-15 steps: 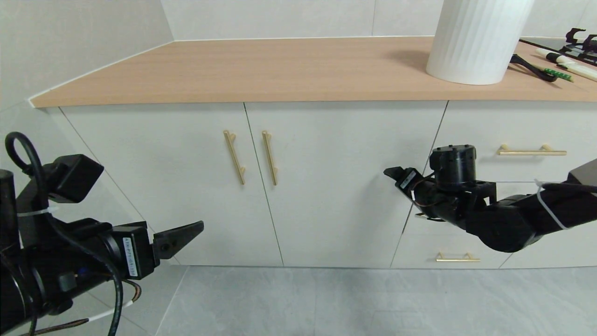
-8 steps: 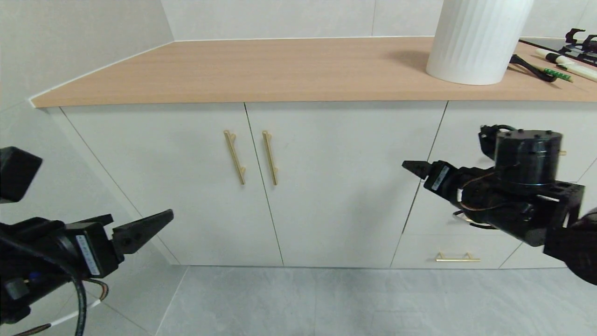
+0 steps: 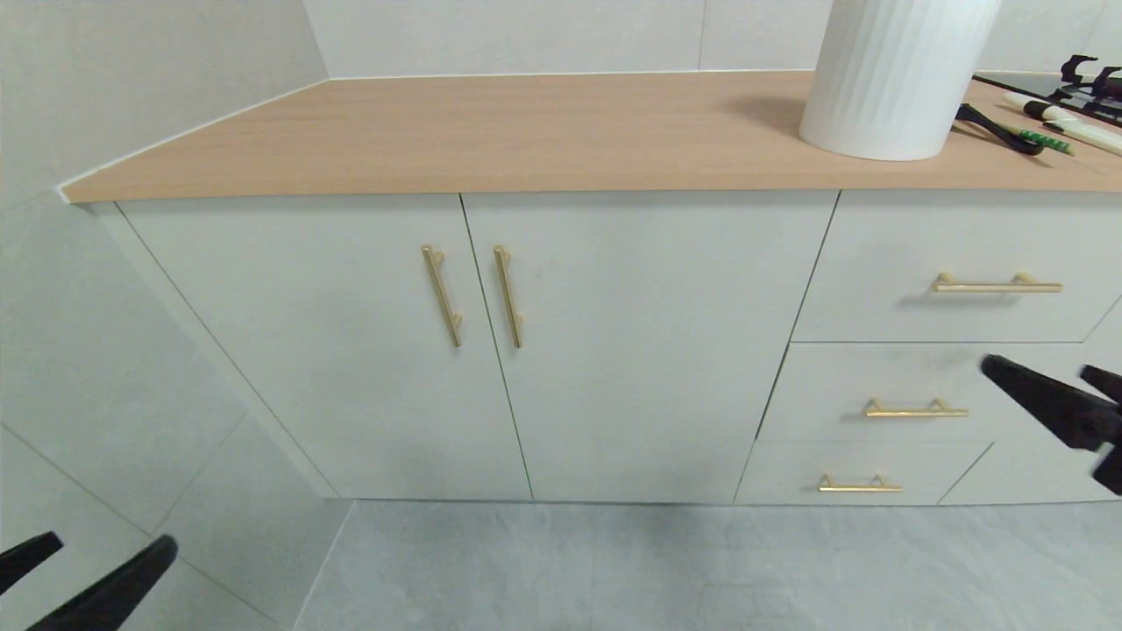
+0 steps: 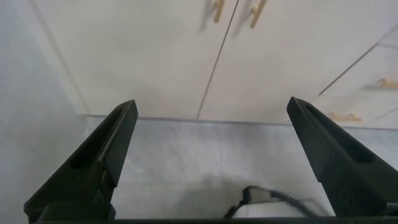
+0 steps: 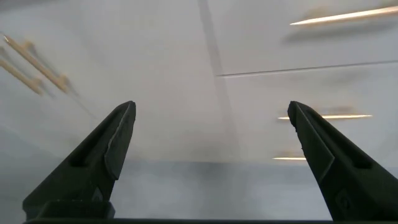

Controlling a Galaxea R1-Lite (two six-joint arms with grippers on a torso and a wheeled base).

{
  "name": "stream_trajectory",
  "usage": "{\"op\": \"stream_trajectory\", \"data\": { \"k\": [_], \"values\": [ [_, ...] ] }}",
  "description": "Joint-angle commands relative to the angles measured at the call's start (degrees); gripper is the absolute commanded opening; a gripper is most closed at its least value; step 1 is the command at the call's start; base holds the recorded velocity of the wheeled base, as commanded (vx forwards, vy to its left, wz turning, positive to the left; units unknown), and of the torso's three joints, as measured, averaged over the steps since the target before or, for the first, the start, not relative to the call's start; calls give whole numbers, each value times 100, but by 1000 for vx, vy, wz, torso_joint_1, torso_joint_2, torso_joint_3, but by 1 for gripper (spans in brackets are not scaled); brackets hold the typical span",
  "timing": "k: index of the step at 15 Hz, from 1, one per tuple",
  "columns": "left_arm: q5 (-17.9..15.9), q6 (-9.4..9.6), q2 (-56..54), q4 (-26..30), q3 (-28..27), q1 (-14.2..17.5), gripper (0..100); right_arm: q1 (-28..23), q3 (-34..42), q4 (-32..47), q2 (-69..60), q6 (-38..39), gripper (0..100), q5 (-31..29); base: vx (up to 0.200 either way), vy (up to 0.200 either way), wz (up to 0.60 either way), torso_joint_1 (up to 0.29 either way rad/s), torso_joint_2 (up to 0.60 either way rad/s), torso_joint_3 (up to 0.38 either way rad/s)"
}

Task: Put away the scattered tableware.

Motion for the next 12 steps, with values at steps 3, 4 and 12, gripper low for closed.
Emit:
{"op": "stream_trajectory", "data": {
  "k": [3, 4, 12],
  "values": [
    [-40, 1137, -2252, 844, 523, 609, 100, -1119, 677, 2784, -4704, -1576, 100, -142, 0, 0, 0, 0, 0, 0],
    [-40, 1128, -2384, 844, 602, 635, 100, -1206, 580, 3258, -4976, -1638, 100, -186, 0, 0, 0, 0, 0, 0],
    [118, 1207, -3333, 334, 1736, 1778, 100, -2683, 826, 3417, -5346, -1726, 100, -625, 0, 0, 0, 0, 0, 0]
  ]
}}
